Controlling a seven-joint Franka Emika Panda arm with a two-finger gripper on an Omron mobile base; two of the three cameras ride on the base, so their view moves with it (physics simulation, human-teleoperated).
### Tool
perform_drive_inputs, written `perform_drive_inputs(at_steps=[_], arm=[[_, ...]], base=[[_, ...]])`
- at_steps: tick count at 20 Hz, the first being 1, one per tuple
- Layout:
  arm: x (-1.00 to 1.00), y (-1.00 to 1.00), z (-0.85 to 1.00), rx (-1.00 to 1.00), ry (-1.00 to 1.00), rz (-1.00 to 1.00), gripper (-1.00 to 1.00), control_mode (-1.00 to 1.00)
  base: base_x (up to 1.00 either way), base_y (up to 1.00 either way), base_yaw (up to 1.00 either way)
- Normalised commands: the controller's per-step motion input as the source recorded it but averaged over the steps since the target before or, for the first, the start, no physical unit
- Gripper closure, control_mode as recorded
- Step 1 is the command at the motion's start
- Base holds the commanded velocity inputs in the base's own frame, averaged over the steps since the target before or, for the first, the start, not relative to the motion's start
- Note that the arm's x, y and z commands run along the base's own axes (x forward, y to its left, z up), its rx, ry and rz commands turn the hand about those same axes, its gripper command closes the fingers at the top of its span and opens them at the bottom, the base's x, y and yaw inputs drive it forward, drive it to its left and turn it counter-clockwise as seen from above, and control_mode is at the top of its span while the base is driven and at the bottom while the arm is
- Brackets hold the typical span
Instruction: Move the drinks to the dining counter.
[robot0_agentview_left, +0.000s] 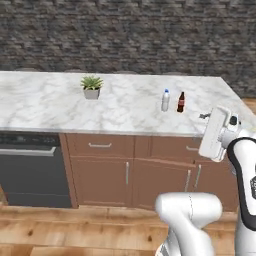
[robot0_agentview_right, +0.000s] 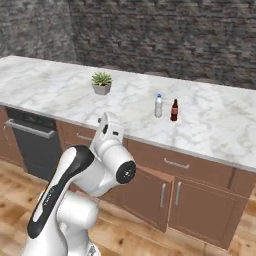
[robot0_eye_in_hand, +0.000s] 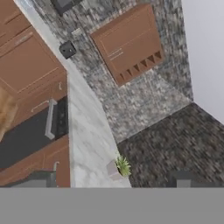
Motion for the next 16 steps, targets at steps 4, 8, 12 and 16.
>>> perform_drive_inputs(at_steps=[4,8,12,16], arm=[[0.00,0.00,0.00,0.00,0.00,0.00,-1.00,1.00],[0.00,0.00,0.00,0.00,0.00,0.00,-1.00,1.00],[0.00,0.00,0.00,0.00,0.00,0.00,-1.00,1.00],[0.00,0.00,0.00,0.00,0.00,0.00,-1.00,1.00]], base=[[-0.43,0.27,0.58],[-0.01,0.07,0.78],[0.00,0.00,0.94],[0.00,0.00,1.00]])
